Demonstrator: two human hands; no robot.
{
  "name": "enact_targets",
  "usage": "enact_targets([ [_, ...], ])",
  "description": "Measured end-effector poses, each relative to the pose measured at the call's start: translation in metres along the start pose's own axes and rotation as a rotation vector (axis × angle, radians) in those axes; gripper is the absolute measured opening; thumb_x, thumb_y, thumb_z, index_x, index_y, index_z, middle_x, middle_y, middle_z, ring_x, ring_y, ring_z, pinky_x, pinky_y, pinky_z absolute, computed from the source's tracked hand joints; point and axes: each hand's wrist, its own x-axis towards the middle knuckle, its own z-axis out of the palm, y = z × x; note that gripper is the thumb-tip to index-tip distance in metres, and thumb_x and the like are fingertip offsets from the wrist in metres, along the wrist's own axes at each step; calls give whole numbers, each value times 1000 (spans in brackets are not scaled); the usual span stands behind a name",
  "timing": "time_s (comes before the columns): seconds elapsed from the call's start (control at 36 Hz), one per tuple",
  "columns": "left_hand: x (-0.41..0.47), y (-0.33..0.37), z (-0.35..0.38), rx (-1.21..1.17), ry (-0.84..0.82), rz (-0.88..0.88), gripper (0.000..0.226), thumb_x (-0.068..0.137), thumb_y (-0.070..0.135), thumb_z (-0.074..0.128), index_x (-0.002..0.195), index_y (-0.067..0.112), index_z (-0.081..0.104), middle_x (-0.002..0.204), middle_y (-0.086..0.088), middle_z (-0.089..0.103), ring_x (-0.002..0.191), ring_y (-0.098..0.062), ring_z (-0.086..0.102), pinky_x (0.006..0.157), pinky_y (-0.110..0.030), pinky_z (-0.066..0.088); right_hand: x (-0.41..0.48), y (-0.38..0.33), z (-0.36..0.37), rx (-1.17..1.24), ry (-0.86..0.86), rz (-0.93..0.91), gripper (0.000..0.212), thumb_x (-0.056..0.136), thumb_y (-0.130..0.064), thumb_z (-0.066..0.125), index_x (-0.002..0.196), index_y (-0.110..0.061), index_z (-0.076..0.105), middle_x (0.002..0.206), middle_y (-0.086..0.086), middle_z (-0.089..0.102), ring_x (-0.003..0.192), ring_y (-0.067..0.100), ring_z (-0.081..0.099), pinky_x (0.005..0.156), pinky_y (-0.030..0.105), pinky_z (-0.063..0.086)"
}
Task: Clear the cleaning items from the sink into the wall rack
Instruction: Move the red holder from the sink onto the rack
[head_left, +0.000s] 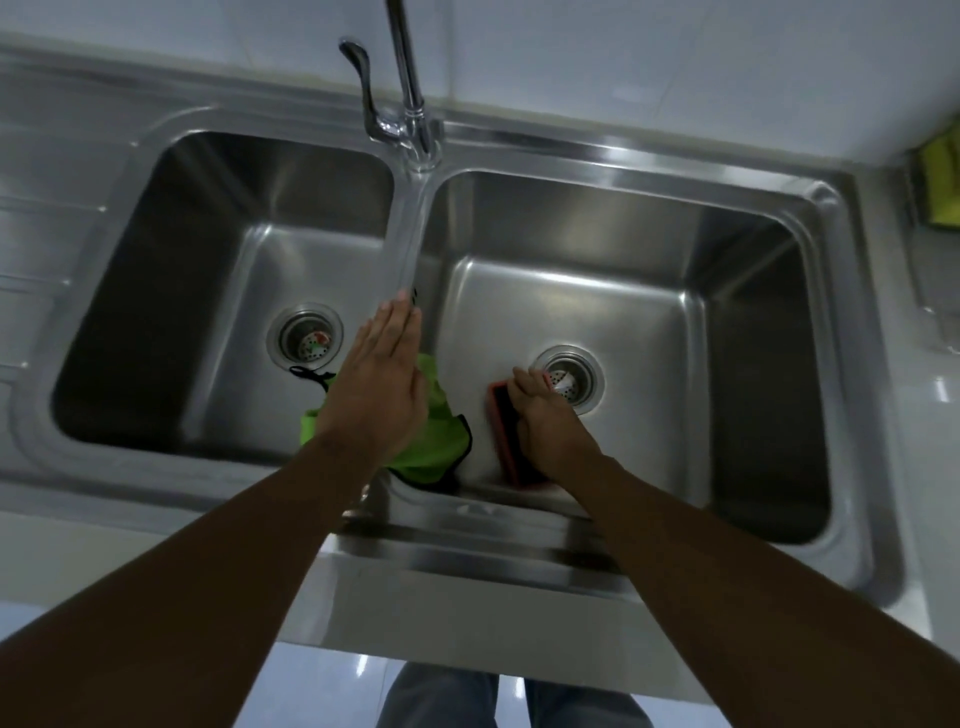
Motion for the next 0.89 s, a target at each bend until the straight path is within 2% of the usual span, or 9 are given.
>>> enact_targets([
  [0.08, -1, 4, -5, -1, 0, -7, 69, 92, 32, 19, 152, 0, 28, 161, -18, 23, 150, -33, 20, 121, -48, 22, -10, 0, -19, -21, 86, -62, 62, 82, 14, 48, 144, 11, 37, 155, 27, 30, 146, 46, 21, 120, 40, 4],
  [0.19, -2, 16, -12, 65, -6, -33, 63, 94, 31, 30, 150, 1, 34, 160, -19, 26, 149, -33, 23, 121, -46, 23, -24, 9, -48, -36, 172, -85, 63, 90, 7, 49, 150, 2, 31, 161, 17, 23, 150, 38, 14, 122, 44, 13],
  [0.36, 6, 57, -16, 103, -72, -83, 66, 97, 33, 34, 156, 6, 18, 165, -13, 11, 153, -26, 9, 123, -39, 13, -53, 26, -116, -59, 304, -92, 57, 87, 11, 55, 141, 12, 40, 151, 25, 39, 143, 44, 31, 116, 47, 8],
  [0.44, 19, 95, -17, 72, -83, -57, 67, 97, 31, 37, 156, 7, 15, 165, -11, 11, 153, -24, 8, 123, -38, 12, -69, 44, -151, 25, 366, -53, 56, 93, 10, 49, 147, 5, 37, 157, 20, 32, 149, 34, 23, 123, 41, 16],
  [0.61, 63, 203, -20, 38, -63, 96, 66, 99, 31, 34, 157, 10, 11, 166, -7, 7, 153, -19, 4, 124, -33, 9, -96, 94, -207, 58, 583, 48, 52, 96, 1, 51, 147, 2, 38, 156, 17, 35, 142, 38, 36, 112, 52, 39],
  [0.67, 76, 241, -22, 6, -42, 150, 65, 99, 29, 34, 157, 11, 11, 166, -6, 8, 153, -17, 5, 123, -30, 7, -106, 108, -230, 45, 675, 66, 54, 95, 0, 55, 147, 0, 40, 155, 16, 37, 131, 38, 52, 106, 46, 48],
  [0.75, 93, 296, -27, -32, -22, 229, 65, 100, 28, 36, 158, 11, 10, 166, -5, 7, 153, -16, 4, 122, -29, 5, -120, 131, -268, 23, 791, 104, 53, 94, 0, 55, 145, -2, 43, 154, 6, 39, 113, 25, 64, 101, 16, 44],
  [0.81, 104, 329, -28, -51, -19, 288, 65, 100, 27, 36, 157, 10, 10, 166, -6, 7, 153, -17, 4, 123, -30, 6, -128, 150, -290, -33, 837, 162, 48, 94, -1, 55, 142, 0, 48, 150, 12, 46, 105, 29, 67, 94, 17, 44],
  [0.89, 120, 370, -24, -76, -49, 349, 67, 98, 26, 38, 157, 8, 11, 166, -8, 9, 153, -20, 4, 125, -34, 9, -138, 185, -317, -105, 868, 201, 46, 93, 0, 54, 139, 4, 50, 147, 20, 49, 116, 35, 63, 103, 23, 39],
])
